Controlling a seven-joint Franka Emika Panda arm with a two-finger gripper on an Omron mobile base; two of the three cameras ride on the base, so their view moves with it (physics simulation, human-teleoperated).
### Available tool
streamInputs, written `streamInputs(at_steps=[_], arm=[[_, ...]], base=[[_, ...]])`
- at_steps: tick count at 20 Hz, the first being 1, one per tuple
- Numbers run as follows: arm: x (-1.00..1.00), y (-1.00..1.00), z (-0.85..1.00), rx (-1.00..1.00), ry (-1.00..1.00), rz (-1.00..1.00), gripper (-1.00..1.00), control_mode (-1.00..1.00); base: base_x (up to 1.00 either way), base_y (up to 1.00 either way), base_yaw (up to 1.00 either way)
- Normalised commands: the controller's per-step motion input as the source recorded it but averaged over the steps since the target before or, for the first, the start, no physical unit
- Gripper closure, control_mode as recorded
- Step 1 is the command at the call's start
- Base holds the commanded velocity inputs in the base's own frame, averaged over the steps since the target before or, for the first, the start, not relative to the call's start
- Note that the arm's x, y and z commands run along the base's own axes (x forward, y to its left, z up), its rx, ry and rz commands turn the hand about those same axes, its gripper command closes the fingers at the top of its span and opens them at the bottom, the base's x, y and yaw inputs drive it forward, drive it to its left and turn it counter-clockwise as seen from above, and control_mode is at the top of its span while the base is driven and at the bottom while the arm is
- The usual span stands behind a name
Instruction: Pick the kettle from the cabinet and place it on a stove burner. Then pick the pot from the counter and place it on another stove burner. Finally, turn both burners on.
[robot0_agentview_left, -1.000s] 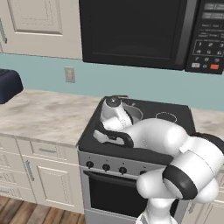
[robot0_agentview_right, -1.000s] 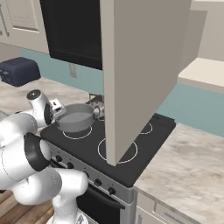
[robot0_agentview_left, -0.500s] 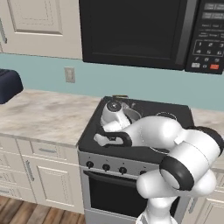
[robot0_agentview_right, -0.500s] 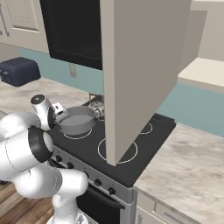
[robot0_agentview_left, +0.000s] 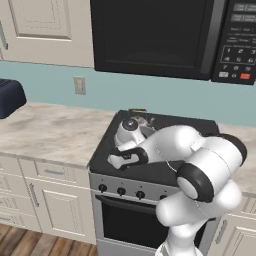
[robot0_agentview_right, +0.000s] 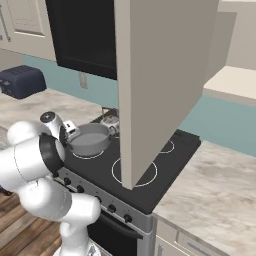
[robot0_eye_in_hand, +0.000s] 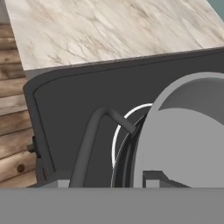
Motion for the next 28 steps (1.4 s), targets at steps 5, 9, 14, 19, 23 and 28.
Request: streamInputs(at_steps=[5, 9, 14, 19, 23, 28], arm=[[0.15, 0.01, -0.15, 0.00, 0.00, 0.02, 1.00, -1.00], [0.06, 0.10, -0.16, 0.00, 0.00, 0.03, 1.00, -1.00], [0.03, 0.14, -0.13, 0.00, 0.00, 0.03, 1.00, -1.00], [0.12, 0.07, -0.11, 0.00, 0.00, 0.02, 1.00, -1.00], [0.14, 0.04, -0.08, 0.00, 0.00, 0.02, 1.00, -1.00], [0.09, 0.01, -0.05, 0.00, 0.00, 0.01, 1.00, -1.00]], base=[[0.00, 0.00, 0.00], [0.00, 0.00, 0.00], [0.00, 0.00, 0.00], [0.00, 0.00, 0.00], [0.00, 0.00, 0.00], [0.00, 0.00, 0.00]])
